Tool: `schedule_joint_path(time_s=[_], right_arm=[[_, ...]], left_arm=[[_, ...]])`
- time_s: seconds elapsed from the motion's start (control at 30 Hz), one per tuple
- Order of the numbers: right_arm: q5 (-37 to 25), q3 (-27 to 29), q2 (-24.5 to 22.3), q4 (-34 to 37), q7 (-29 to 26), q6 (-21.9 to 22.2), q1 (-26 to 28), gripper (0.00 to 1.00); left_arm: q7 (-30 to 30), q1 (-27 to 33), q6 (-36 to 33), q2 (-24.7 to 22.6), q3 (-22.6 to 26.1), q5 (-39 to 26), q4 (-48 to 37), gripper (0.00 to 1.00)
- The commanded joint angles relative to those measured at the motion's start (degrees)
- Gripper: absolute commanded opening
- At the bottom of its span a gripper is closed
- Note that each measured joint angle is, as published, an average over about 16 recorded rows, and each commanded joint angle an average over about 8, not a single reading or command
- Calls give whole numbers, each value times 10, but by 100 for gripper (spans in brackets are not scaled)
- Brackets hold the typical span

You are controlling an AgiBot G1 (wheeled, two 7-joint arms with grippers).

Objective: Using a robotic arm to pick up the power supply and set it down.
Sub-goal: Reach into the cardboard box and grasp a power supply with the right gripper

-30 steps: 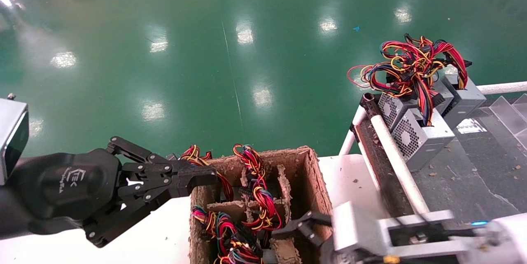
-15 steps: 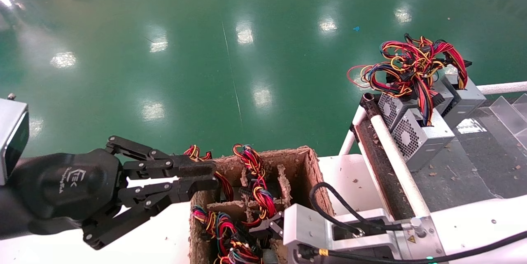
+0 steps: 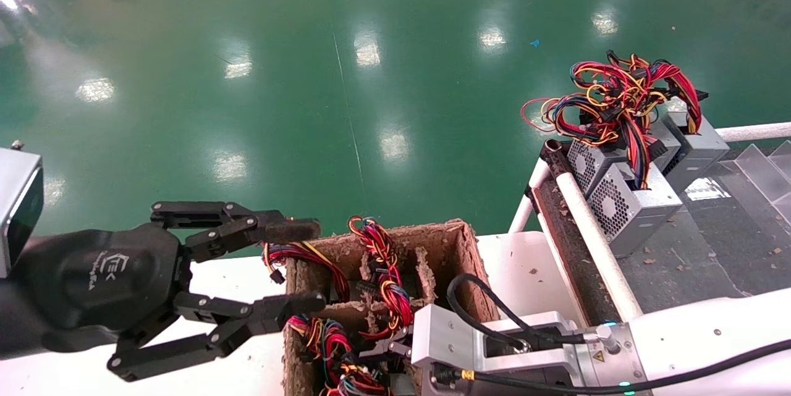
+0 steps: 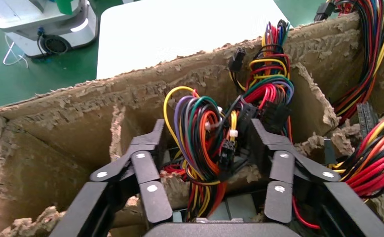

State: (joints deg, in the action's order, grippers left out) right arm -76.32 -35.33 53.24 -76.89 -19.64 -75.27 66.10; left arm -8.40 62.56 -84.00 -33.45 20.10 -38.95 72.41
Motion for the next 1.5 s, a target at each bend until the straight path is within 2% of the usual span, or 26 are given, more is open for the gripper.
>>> schedule_joint_path(time_s=[0.03,0.4,0.7,1.2,1.5], right_arm=[[-3,-1,1,-1,1,2,-1,0],[2,7,-9,-1,8,8,-6,0],[34,27,-24,-4,30,3,-8,0],[138,102,-89,-7,77,-16,-6,0],[232,176,-148,-7,98,-19,-13,0]], left_arm=[[0,0,0,0,0,0,0,100],[0,0,0,0,0,0,0,100],[0,0,0,0,0,0,0,100],[0,0,0,0,0,0,0,100],[0,0,0,0,0,0,0,100]])
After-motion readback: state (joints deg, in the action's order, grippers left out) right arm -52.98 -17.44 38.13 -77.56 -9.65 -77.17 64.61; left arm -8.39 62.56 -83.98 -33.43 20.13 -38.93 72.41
